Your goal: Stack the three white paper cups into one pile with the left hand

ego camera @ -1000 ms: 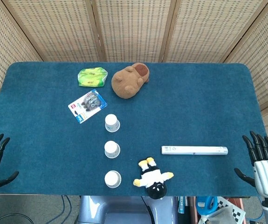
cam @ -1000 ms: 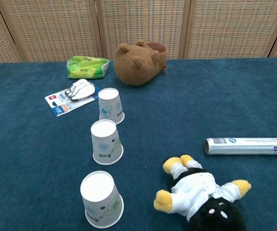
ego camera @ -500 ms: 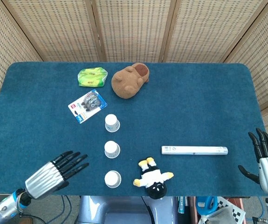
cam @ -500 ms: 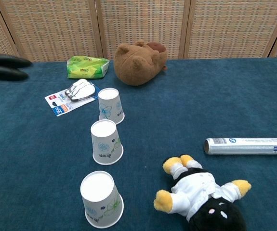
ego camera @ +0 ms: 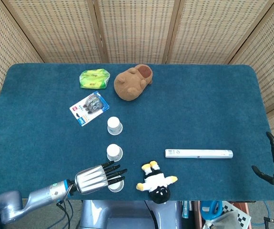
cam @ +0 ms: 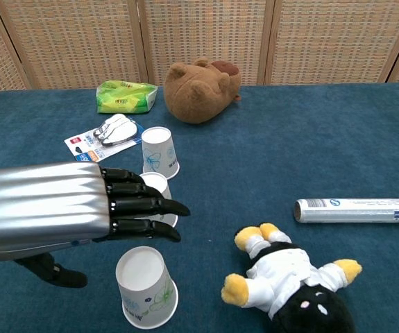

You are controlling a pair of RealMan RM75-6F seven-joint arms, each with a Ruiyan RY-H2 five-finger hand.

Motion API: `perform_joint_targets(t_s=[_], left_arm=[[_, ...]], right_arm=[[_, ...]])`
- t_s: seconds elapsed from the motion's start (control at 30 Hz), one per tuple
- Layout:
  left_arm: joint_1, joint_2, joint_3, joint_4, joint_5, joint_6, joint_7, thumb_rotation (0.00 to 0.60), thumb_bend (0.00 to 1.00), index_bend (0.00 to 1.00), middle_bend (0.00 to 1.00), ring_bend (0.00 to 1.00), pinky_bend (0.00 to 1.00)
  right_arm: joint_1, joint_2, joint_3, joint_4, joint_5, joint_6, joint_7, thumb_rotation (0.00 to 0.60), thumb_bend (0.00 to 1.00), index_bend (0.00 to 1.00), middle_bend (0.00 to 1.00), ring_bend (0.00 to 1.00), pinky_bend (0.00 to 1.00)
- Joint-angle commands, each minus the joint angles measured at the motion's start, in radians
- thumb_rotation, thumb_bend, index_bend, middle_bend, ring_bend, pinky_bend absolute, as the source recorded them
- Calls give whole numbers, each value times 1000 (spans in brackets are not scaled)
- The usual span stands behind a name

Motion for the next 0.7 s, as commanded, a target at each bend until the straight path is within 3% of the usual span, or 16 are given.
perform_joint_targets(t_s=[0.03,0.33,0.7], left_arm=[[-34,-40,-7,21,-30,-42,17,600,158,157,96,187,219],[-73,-108,30,63,-66,-32,31,600,160,289,238,309,219],[-86,-111,56,54,-107,10,58,600,160,406,343,378,265]], right_arm=[[-2,2,5,4,12,-2,6,600,0,0,0,0,0],[-6,12,9,10,23,-4,36,600,0,0,0,0,0],[-7,18,9,8,19,-4,47,600,0,0,0,0,0]])
